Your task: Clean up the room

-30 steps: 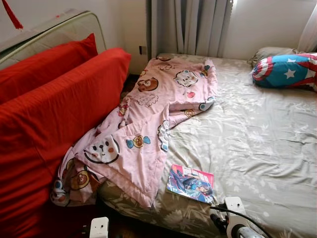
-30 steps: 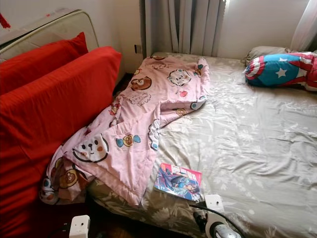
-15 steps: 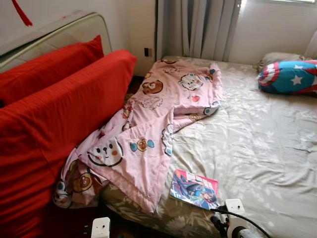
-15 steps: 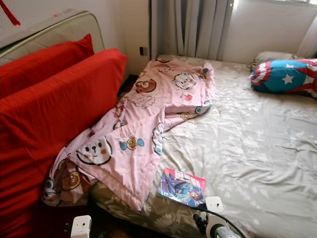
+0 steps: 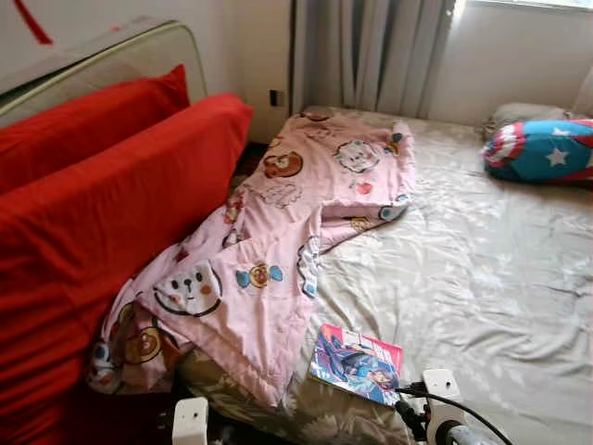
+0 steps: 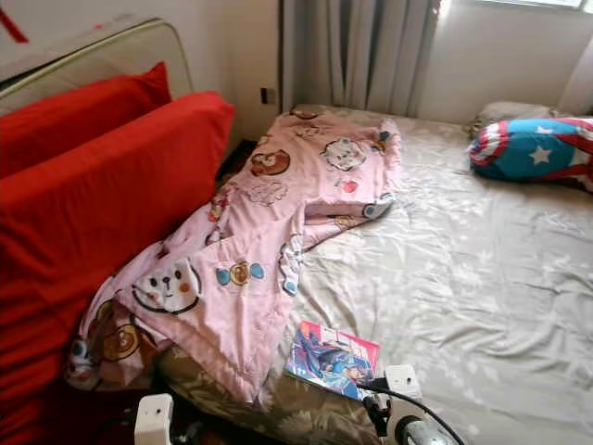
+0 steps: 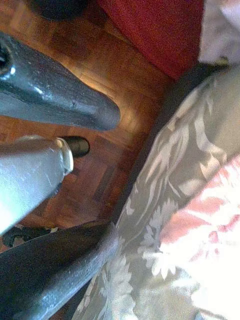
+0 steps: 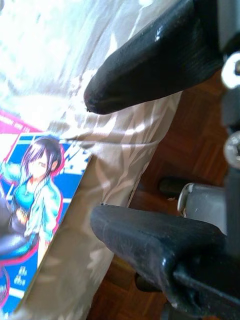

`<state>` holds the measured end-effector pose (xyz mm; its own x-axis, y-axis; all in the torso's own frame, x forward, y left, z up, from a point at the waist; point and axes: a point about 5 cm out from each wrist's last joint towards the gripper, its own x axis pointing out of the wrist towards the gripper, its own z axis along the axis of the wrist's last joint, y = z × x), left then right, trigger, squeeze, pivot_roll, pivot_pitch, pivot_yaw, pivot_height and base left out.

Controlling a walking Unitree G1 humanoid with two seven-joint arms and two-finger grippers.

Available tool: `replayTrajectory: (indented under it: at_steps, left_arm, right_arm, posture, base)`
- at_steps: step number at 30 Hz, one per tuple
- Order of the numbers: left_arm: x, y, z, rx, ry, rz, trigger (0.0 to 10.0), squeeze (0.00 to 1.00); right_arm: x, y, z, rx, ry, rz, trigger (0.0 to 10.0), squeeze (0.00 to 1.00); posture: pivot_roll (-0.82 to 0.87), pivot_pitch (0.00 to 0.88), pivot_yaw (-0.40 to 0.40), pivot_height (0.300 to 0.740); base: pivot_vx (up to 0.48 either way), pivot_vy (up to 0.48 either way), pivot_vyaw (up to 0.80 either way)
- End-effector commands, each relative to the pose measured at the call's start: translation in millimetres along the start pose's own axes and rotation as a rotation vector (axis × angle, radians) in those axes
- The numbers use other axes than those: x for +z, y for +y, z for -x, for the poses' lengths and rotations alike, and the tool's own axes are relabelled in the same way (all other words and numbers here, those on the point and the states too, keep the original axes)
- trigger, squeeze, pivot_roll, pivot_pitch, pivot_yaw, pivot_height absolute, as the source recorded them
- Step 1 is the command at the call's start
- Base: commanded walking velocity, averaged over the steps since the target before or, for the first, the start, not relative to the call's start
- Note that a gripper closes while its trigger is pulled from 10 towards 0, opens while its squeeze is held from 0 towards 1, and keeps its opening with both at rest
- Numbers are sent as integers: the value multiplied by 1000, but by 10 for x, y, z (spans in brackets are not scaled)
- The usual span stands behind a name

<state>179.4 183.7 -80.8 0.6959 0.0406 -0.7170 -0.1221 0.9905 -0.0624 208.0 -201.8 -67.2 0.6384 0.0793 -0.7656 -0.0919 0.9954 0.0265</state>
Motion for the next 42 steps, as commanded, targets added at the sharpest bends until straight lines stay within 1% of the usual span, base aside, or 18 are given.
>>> replayTrajectory:
  at_steps: [1,5,7,8,12,13,14,18,19,20,21,22,25,27,32,34,37,42]
  left_arm:
    - [30,1,-6,-5,-16,7,10000,0]
    - [245,-29,-43,-26,-128,34,10000,0]
    - [369,-40,-55,-33,-192,30,10000,0]
    - [521,-39,-63,-37,-267,32,10000,0]
    - [715,-29,-56,-48,-361,25,10000,0]
    - [776,-26,-49,-54,-393,19,10000,0]
    - [882,-18,-27,-65,-453,5,10000,0]
    - [994,0,33,-80,-539,-4,10000,0]
    - [994,0,33,-80,-539,-4,10000,0]
    - [1007,8,58,-79,-560,-7,10000,0]
    - [1010,8,67,-80,-567,-8,10000,0]
    - [1014,6,77,-82,-573,-8,10000,0]
    - [1026,-4,94,-86,-586,-5,10000,0]
    - [1043,-10,104,-87,-596,-1,10000,0]
    - [1087,-28,129,-90,-615,9,10000,0]
    - [1098,-28,138,-86,-618,15,10000,0]
    - [1103,-34,144,-90,-619,11,10000,0]
    - [1109,-58,161,-102,-618,5,10000,0]
  right_arm:
    - [25,13,-6,4,-16,-9,10000,0]
    - [78,23,-5,9,-76,-24,10000,0]
    - [103,23,-1,5,-107,-31,10000,0]
    - [136,26,4,3,-152,-46,10000,0]
    - [172,24,15,-12,-206,-68,10000,0]
    - [182,21,19,-19,-224,-76,10000,0]
    - [205,19,29,-26,-261,-88,10000,0]
    - [215,14,45,-46,-309,-133,10000,0]
    - [215,14,45,-46,-309,-133,10000,0]
    - [446,123,28,-52,-413,-86,10000,0]
    - [567,181,26,-56,-461,-57,10000,0]
    - [665,237,31,-39,-510,-62,10000,0]
    - [751,286,47,-23,-557,-66,10000,0]
    - [764,303,44,-20,-557,-67,10000,0]
    - [799,309,55,-17,-587,-70,10000,0]
    - [815,297,82,-21,-619,-68,10000,0]
    - [814,297,90,-20,-623,-65,10000,0]
    - [791,263,77,-50,-593,-61,10000,0]
  posture:
    - [-59,61,-17,740]
    - [-56,86,-16,740]
    - [-55,89,-17,740]
    - [-53,96,-14,740]
    - [-55,103,-9,740]
    - [-56,107,-5,740]
    - [-53,111,-1,740]
    - [-57,117,5,740]
    - [-57,117,5,740]
    - [-59,114,5,740]
    - [-59,114,5,740]
    - [-61,115,6,740]
    - [-61,120,5,740]
    - [-58,121,6,740]
    - [-60,126,9,710]
    - [-60,129,9,710]
    - [-62,131,9,710]
    - [-63,135,10,710]
  base:
    - [0,0,0]
    - [0,0,0]
    - [0,0,0]
    - [0,0,0]
    - [0,0,0]
    - [0,0,0]
    - [0,0,0]
    - [0,0,0]
    - [0,0,0]
    - [0,0,0]
    - [0,0,0]
    - [0,0,0]
    - [0,0,0]
    - [0,0,0]
    - [0,0,0]
    - [0,0,0]
    - [0,0,0]
    - [0,0,0]
